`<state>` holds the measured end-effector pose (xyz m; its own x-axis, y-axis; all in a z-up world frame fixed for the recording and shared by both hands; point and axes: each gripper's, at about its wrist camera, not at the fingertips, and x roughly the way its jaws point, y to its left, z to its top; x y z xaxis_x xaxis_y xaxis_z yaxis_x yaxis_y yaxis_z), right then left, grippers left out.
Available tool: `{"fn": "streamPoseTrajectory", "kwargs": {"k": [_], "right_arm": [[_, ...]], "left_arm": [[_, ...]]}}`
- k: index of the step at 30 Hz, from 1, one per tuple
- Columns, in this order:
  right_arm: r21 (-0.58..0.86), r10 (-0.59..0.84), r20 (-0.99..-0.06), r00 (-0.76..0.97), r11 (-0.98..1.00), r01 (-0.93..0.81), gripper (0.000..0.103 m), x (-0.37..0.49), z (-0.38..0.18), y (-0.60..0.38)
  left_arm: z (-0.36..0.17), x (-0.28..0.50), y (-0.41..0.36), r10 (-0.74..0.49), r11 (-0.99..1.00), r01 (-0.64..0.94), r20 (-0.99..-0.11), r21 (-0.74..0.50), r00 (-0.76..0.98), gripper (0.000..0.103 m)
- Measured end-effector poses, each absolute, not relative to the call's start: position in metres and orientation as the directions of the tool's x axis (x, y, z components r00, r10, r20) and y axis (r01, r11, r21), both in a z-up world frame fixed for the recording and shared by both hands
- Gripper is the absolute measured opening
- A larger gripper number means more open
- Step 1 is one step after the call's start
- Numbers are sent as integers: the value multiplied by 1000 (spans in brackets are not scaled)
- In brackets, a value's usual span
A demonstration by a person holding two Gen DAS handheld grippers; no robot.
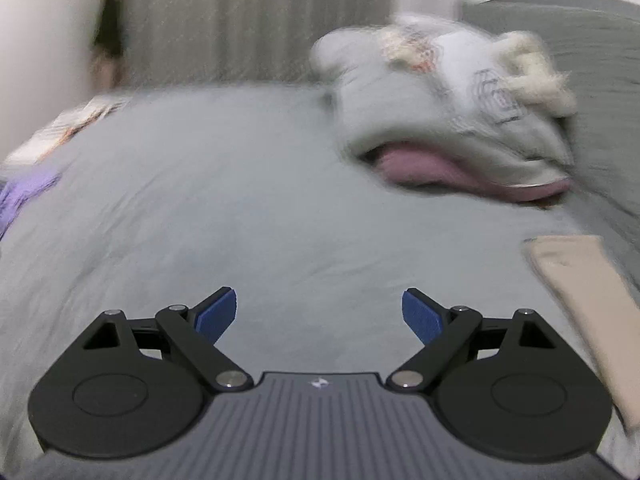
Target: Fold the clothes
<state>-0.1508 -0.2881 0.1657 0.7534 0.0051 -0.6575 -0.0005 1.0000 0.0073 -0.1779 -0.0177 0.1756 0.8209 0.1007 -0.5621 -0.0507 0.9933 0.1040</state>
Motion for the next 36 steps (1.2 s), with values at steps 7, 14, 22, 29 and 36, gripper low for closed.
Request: {"fn": "streamPoseTrajectory", "kwargs": {"k": [7,14,22,29,36], "right_arm": [[107,119,-657,744,992,-64,91,-105,153,-272],[96,49,-556,830,995,5,91,-87,122,-273],[-19,-28,-560,828,1000,21,91,-51,86,-260],[-59,-50,-554,831,998,21,91,-29,63,-249],[-10,-52,-537,842,998,55,91,-19,48,-258]], "left_arm": [[149,-138,-23,115,990,-42,-579,137,807,102],[105,-98,-22,97,993,-32,-606,117,789,102],[71,-57,-12,79,995,-25,-602,97,794,102],[45,-40,-1,106,992,-49,-583,114,806,102],[32,-31,-7,89,994,-34,-578,105,811,102]]}}
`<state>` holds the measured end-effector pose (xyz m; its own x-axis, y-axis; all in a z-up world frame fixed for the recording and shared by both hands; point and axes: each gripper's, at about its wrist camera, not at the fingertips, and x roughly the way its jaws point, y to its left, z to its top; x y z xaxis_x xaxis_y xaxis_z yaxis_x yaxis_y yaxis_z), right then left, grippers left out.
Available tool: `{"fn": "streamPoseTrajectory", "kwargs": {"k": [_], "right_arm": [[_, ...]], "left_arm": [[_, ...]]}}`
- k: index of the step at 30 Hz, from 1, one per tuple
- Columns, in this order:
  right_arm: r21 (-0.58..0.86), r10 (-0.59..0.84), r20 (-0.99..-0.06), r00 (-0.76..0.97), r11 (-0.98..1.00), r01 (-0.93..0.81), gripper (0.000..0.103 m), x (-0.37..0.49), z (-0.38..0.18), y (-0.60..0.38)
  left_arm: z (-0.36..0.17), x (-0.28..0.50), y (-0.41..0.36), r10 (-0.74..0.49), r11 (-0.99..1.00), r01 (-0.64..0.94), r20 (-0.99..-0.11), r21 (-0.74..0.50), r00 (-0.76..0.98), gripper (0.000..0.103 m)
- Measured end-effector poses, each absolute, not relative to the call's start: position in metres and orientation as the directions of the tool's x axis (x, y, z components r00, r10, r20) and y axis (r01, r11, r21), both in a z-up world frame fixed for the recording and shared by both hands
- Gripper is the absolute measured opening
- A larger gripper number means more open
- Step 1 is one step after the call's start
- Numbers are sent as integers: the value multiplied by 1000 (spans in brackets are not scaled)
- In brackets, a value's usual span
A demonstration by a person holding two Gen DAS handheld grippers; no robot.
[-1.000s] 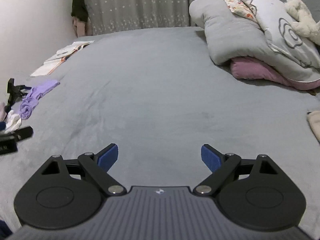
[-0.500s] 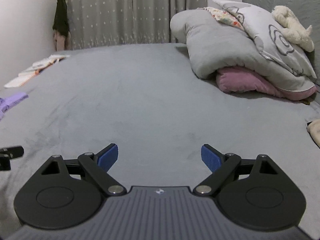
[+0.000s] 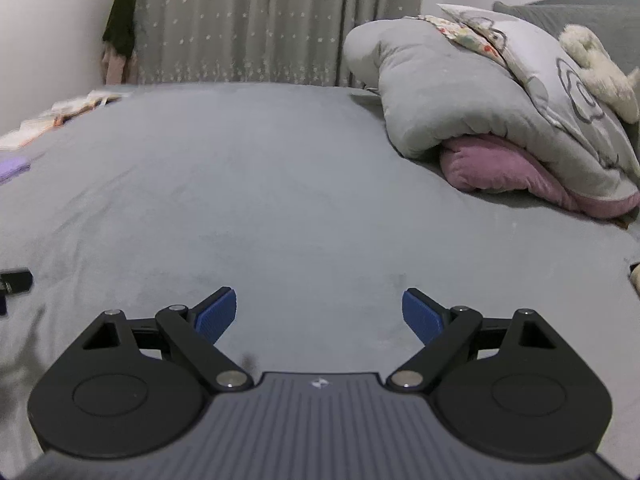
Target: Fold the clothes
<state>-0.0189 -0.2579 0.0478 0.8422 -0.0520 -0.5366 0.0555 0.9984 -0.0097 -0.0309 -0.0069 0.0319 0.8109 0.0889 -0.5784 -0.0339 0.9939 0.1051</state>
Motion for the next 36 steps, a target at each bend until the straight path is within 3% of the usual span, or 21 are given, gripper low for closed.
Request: {"fn": "streamPoseTrajectory", "kwargs": {"k": [4,8,36], "right_arm": [[12,-53,-530,846,997,70,91,-15,38,-260],[51,-44,-613,789,994,96,103,-4,6,-266],[44,-53,-626,778,994,103,103,-6,1,-264]], "left_arm": [[23,-24,-11,87,993,-22,-576,118,813,102],[10,-17,-15,97,989,-16,-570,145,816,102],[-2,-13,-2,34,999,-8,-592,47,805,103]]}}
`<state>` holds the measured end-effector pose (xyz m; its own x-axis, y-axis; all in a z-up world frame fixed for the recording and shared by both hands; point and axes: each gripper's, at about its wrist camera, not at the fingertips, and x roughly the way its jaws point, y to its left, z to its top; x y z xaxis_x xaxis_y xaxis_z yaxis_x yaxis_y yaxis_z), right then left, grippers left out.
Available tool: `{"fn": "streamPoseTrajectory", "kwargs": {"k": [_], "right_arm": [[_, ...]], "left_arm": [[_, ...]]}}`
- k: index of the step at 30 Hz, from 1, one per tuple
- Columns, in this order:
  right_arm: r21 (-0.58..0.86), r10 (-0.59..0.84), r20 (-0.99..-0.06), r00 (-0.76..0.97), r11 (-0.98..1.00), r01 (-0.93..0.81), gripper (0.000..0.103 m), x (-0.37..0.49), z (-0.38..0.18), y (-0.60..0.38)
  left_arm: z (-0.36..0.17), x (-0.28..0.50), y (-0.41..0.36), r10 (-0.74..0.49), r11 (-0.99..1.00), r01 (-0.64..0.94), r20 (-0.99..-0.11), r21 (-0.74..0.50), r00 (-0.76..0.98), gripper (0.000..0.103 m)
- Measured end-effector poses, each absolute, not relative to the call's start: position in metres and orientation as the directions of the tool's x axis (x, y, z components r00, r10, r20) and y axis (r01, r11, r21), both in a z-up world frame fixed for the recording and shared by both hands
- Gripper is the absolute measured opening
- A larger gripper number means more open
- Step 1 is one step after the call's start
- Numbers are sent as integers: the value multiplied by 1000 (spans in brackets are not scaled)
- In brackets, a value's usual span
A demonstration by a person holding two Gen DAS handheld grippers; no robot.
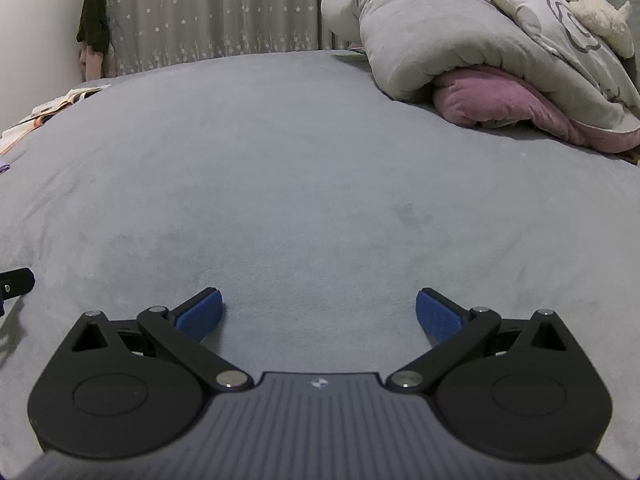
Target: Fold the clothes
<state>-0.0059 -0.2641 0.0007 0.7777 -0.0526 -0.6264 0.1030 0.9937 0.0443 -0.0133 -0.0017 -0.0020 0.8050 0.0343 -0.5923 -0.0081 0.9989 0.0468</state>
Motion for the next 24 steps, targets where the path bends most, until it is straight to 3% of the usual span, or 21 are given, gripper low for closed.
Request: {"fn": "streamPoseTrajectory", "kwargs": {"k": [24], "right_arm": [[46,-49,-626,778,994,99,103,-6,0,-268]], "left_arm": [[0,-14,-2,37,999,-12,-590,45,807,103]]}}
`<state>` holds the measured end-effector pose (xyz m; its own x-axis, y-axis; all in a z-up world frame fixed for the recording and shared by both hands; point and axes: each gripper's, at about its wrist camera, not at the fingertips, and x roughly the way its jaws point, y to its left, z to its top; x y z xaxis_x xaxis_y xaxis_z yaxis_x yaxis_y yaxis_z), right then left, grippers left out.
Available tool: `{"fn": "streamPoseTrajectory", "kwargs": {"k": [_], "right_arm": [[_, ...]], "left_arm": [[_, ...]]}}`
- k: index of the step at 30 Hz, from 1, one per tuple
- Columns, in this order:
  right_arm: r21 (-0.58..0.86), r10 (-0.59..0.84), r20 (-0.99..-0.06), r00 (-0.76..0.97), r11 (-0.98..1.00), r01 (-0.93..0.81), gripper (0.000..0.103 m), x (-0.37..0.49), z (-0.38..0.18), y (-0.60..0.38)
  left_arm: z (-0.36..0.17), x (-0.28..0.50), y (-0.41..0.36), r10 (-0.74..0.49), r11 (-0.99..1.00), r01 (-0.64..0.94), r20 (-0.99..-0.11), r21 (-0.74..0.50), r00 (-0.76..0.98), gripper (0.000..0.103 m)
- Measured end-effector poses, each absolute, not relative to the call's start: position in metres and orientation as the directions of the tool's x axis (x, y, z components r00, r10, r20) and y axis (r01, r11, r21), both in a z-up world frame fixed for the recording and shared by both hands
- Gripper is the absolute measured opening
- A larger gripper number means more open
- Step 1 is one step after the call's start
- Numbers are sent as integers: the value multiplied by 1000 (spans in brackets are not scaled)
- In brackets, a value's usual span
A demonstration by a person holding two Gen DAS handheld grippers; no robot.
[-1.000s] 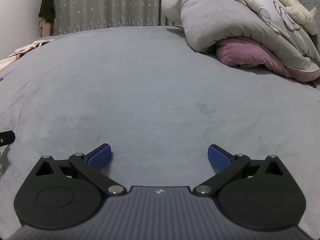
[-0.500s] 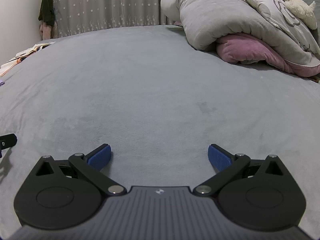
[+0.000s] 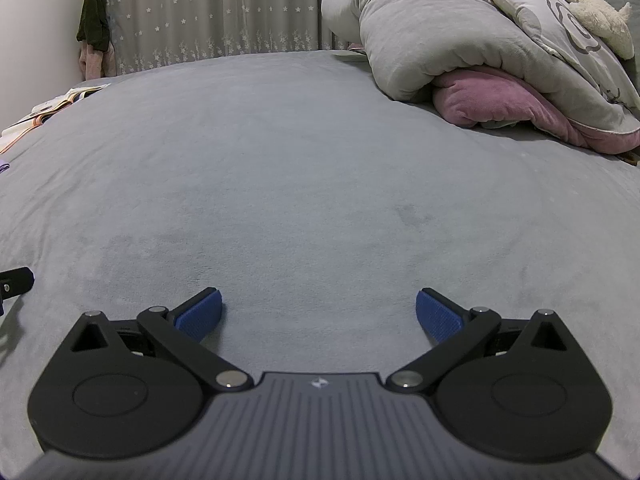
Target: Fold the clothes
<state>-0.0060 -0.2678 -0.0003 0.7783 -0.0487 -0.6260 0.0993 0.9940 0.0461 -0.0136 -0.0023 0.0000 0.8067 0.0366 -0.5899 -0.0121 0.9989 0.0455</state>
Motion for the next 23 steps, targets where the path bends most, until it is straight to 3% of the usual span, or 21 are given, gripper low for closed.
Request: {"fn": "streamPoseTrajectory", "kwargs": {"k": [23], "right_arm": [[46,-48,-626,778,994,99,103,-5,0,-268]], "left_arm": [[-2,-12,-9,41,999,-13,-589,52,807,103]]}}
